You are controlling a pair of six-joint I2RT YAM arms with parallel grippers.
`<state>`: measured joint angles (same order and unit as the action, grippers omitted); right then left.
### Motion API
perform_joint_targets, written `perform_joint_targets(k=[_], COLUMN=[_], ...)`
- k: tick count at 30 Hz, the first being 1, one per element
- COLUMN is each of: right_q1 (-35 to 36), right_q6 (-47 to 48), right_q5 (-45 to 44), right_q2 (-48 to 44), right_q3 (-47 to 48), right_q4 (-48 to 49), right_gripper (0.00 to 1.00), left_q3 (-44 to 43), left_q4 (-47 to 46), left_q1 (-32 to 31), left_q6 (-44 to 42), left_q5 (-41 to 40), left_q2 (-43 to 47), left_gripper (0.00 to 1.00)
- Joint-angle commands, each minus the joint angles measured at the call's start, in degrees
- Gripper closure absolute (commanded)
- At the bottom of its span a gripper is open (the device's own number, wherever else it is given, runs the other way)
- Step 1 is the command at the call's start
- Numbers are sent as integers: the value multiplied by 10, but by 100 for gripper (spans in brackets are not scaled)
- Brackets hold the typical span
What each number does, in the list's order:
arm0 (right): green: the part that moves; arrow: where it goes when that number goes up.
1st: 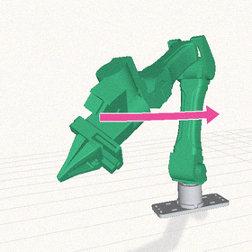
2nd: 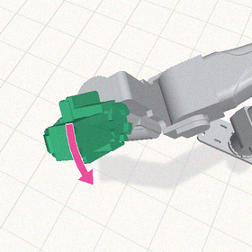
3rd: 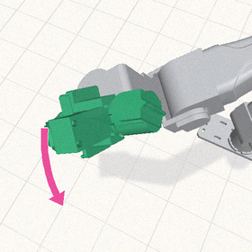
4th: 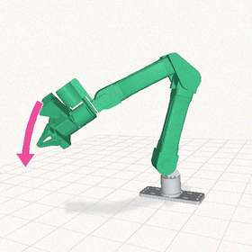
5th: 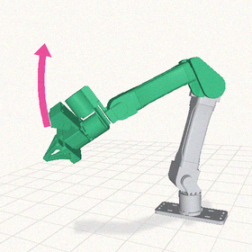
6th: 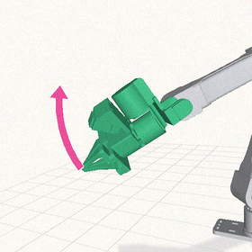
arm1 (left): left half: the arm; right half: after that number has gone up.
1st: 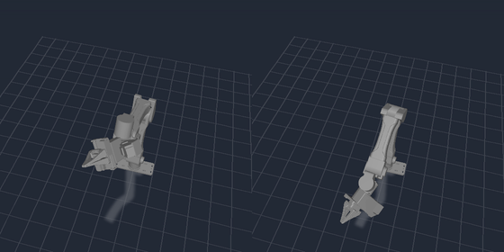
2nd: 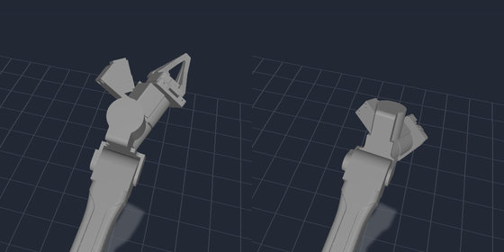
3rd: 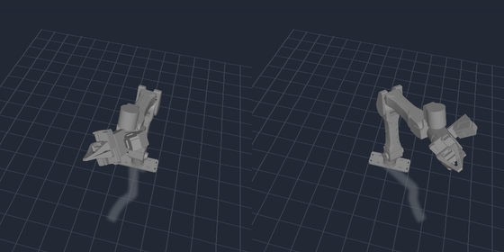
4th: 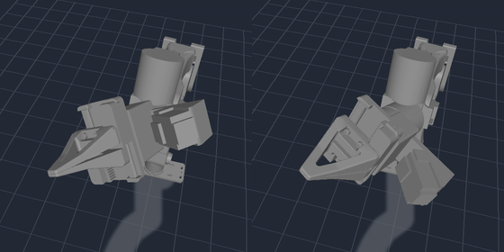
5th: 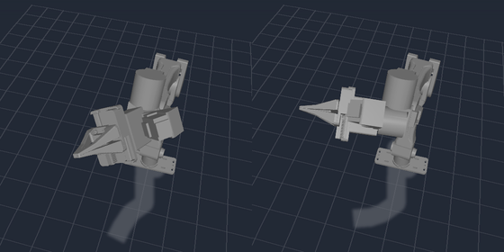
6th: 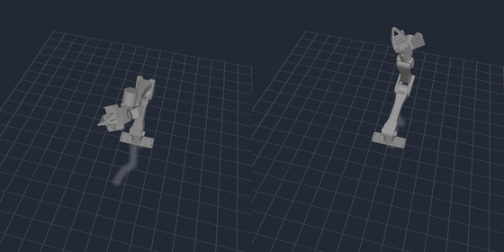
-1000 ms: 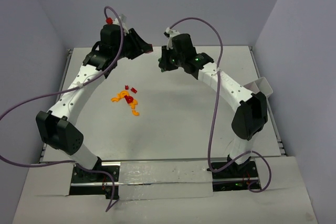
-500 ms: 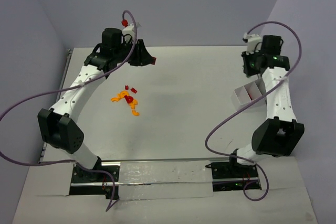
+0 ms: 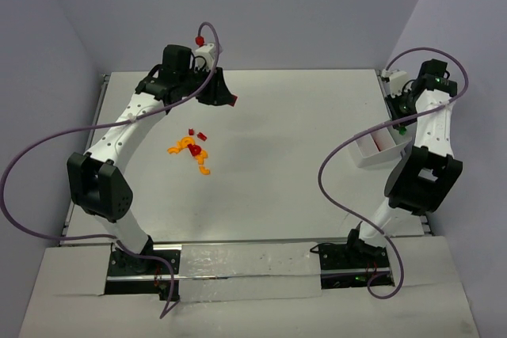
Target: Sort the legos into containers by color
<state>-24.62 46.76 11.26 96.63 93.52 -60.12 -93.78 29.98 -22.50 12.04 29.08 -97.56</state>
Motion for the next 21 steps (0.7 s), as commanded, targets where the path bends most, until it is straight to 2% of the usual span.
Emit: perform_joint_targets(k=[1, 9, 14, 19, 21], right_q1=[1, 1, 1, 1, 1], right_q6=[14, 12, 10, 7, 5], right_q5=[-7, -36, -44, -46, -46], right_q2=[18, 39, 58, 69, 72], right_q3=[39, 25, 22, 22, 24], right_q4=[3, 52, 65, 79, 79], right_gripper=[98, 90, 76, 71, 64], left_q3=[-24, -39, -42, -37, -39], left_q4=[3, 7, 8, 4, 5], left_q1=[-1, -1, 0, 0, 0], left_q6=[-18, -15, -13, -11, -11], left_q5=[12, 12, 8, 0, -2], left_q2=[8, 4, 4, 9, 8], left_gripper=[100, 100, 100, 100, 100])
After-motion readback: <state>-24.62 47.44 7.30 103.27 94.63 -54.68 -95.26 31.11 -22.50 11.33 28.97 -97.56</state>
